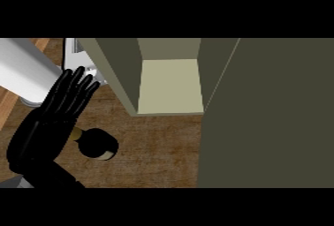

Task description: Pick up the wine, place it into the cabinet and close the cabinet

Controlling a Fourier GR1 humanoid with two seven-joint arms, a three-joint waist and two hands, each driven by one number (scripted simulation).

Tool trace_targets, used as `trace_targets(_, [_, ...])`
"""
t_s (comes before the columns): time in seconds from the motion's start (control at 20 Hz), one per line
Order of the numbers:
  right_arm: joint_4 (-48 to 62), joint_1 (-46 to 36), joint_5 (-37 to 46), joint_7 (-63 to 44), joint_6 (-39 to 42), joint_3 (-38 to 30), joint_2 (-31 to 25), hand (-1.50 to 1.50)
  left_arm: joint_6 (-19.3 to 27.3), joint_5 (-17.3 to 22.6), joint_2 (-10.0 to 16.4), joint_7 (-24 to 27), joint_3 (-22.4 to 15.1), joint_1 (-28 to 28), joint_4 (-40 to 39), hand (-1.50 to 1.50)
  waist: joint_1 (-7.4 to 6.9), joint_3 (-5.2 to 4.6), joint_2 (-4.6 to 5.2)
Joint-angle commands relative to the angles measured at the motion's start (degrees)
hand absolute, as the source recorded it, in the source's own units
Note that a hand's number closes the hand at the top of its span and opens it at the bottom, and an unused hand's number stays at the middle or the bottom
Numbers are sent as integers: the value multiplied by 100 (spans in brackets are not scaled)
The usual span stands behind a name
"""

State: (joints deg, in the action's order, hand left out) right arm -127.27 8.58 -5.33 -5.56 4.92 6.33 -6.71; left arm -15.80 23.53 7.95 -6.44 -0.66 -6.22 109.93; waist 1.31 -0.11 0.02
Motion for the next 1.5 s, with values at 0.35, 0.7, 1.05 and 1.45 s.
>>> trace_targets(0.35, [-1034, 87, -674, -1220, 170, -238, -181, -150, 499, 1039, -116, -1452, -74, -371, 448, -150, -117, 11, -10])
trace_targets(0.7, [-1037, 356, -198, -1073, 268, 164, 152, -150, 160, 1238, 36, -1506, 152, -372, 504, -150, -121, 11, -9])
trace_targets(1.05, [-1386, 198, -315, -1615, 218, 45, 171, -150, 182, 1091, -11, -1341, 343, -574, 234, -150, -106, 11, -6])
trace_targets(1.45, [-1024, -258, -498, -1600, 401, -277, 140, -150, 72, 1003, 71, -1407, 482, -173, 403, -150, -123, 11, -4])
